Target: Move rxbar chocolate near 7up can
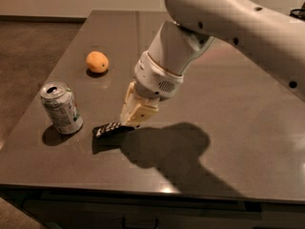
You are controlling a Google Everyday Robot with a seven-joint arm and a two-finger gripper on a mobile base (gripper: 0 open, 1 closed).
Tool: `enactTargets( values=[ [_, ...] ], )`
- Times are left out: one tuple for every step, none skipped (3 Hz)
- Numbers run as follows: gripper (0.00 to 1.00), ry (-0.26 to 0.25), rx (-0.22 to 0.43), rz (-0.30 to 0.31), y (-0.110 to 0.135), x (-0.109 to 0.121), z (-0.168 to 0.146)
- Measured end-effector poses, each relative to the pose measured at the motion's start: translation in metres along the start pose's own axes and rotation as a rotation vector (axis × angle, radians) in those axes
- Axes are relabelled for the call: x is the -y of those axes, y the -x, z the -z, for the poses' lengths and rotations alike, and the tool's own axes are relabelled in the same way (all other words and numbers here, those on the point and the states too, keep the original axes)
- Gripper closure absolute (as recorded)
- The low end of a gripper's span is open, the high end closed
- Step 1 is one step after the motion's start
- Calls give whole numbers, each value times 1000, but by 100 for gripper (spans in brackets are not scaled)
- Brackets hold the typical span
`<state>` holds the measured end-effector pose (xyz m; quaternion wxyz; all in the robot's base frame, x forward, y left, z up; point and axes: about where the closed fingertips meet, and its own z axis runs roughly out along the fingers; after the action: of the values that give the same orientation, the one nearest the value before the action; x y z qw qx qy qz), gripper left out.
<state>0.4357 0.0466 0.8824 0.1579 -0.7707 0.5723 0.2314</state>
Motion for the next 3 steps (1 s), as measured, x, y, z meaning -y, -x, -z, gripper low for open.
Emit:
enactTargets(
  values=[
    [36, 1, 2, 14, 15, -1, -12],
    [12, -1, 0, 16, 15, -2, -10],
    [0, -3, -1, 18, 16, -2, -10]
  ],
)
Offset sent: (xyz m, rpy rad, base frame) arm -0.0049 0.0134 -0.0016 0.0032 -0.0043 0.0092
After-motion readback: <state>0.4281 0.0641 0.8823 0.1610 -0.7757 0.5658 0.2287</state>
